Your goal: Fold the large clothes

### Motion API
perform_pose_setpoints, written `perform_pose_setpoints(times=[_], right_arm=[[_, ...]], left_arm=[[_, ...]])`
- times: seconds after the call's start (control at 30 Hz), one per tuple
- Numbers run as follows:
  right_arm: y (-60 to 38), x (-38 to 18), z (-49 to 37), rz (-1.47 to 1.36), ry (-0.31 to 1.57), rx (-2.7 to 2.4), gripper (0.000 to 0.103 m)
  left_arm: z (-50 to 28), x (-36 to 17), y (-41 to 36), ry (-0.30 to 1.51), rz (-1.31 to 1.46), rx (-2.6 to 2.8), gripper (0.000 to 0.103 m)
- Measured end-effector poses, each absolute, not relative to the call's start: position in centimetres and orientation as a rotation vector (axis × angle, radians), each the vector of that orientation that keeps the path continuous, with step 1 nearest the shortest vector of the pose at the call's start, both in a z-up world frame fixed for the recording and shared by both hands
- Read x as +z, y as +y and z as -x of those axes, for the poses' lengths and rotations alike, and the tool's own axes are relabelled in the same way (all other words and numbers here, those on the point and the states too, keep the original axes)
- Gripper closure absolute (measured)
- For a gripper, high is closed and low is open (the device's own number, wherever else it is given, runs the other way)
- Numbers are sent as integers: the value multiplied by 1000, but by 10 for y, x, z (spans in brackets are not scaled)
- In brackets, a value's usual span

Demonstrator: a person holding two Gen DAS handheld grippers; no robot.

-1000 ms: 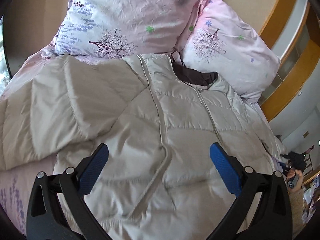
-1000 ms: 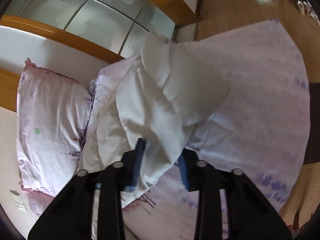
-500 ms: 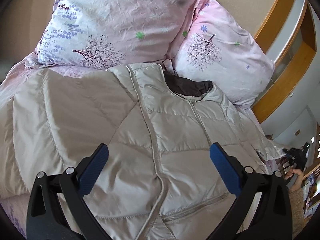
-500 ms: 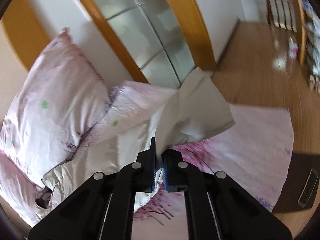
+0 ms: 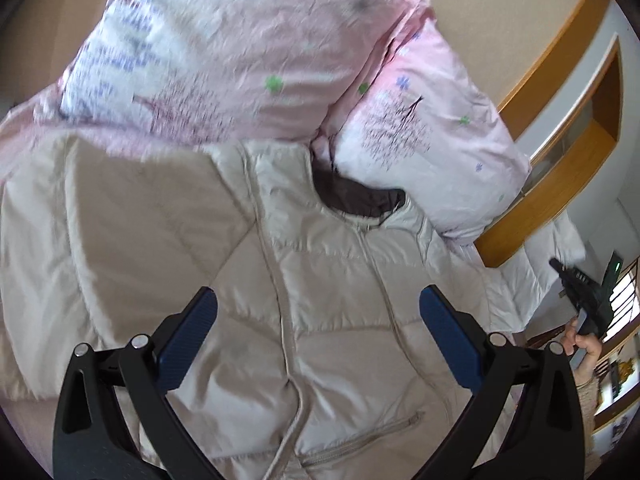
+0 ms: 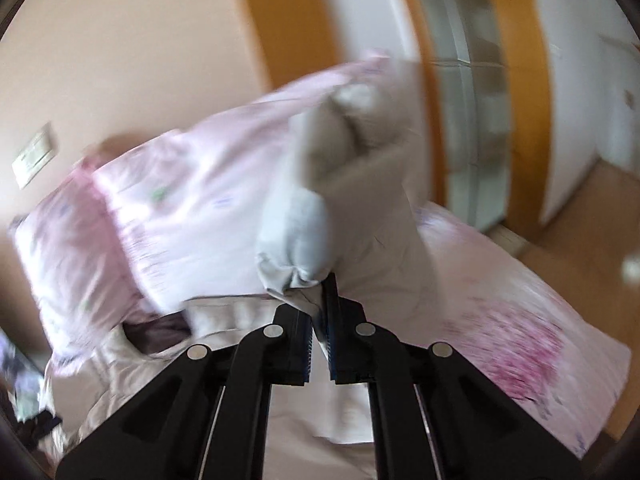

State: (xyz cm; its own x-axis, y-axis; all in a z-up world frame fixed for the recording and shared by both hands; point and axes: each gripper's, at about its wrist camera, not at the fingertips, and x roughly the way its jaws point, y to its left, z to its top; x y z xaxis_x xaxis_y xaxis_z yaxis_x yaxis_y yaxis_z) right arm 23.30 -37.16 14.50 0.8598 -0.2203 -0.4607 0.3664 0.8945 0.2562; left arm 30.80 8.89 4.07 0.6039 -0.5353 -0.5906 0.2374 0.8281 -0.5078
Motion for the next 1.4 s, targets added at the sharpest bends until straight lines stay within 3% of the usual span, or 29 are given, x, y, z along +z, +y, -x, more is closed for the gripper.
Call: perform_pose_setpoints(times=[0.3, 0.5, 0.57, 0.63, 0.67, 0.7, 0.73, 0.8, 1.0, 1.13, 1.17, 1.4], right_arm=[[-266, 130, -285, -233, 537, -52, 98], [-201, 84, -310, -150, 728, 87, 97], [-181, 63, -317, -102, 828, 135, 90], [-156, 41, -319, 0, 937, 147, 74], [-147, 34, -318, 61, 959, 135, 71], [-143, 30, -314, 92, 961, 136, 58], [-140, 29, -310, 114, 958, 138, 42], [-143, 35, -300, 98, 935, 151, 22], [-193, 67, -280, -122, 897, 130, 21], [-242, 82, -270, -321, 850, 75, 21], [-255, 86, -265, -353, 833, 45, 21], [-292, 93, -254, -428, 770, -37, 21]], left_arm=[[-323, 40, 78, 838, 476, -537, 2], [-342, 22, 58, 965, 608, -605, 3], [-347, 16, 50, 1002, 636, -616, 3], [-353, 9, 38, 1057, 644, -614, 3], [-357, 4, 31, 1088, 646, -608, 5], [-358, 0, 28, 1107, 649, -604, 6], [-361, -4, 22, 1131, 648, -601, 8], [-364, -12, 14, 1170, 644, -592, 14], [-376, -27, -9, 1235, 653, -572, 40], [-388, -35, -15, 1239, 678, -541, 80], [-390, -37, -14, 1238, 686, -532, 85], [-370, -21, 17, 1165, 690, -457, 90]])
